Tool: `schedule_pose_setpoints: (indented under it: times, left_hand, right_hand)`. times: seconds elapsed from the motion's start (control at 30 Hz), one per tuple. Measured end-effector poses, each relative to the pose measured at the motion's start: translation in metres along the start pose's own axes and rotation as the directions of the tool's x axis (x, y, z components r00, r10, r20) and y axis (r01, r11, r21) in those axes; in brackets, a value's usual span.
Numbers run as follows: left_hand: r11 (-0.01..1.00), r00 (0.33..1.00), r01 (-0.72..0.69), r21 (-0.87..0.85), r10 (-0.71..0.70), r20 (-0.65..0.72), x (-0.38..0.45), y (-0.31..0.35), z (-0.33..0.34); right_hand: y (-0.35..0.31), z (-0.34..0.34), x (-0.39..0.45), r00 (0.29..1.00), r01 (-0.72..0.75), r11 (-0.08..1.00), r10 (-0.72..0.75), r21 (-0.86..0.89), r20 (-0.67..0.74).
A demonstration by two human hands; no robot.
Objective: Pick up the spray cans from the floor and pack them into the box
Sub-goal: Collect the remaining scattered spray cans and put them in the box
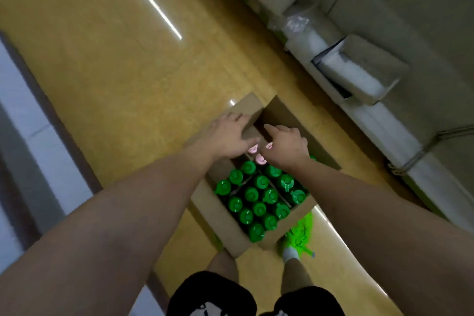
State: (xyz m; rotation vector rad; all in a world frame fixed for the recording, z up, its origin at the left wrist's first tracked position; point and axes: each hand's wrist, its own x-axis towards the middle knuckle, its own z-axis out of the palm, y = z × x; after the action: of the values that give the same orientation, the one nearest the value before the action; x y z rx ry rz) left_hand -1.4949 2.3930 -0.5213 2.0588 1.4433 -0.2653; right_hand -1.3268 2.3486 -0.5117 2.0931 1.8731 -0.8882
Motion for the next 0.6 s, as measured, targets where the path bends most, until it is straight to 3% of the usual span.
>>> schedule_pose_setpoints:
  times: [0.17, 0.33, 0.6]
  left_hand:
    - [0.970, 0.979, -0.193, 0.149, 0.201, -0.041, -0.006, 0.103, -0.072]
    - [0.905, 0.912, -0.356, 0.234, 0.392, -0.126, -0.048, 0.214, -0.120]
    - [0.799, 0.826, -0.498, 0.336, 0.555, -0.095, -0.153, 0.386, -0.081]
  right_hand:
    - [0.034, -0.087, -0.078, 0.966, -0.146, 0.984, 0.163, 0.101, -0.200]
    - [0.084, -0.146, -0.172, 0.886, -0.236, 0.949, 0.299, 0.209, -0.355]
    - [0.201, -0.149, -0.341, 0.728, -0.326, 0.870, 0.480, 0.370, -0.490]
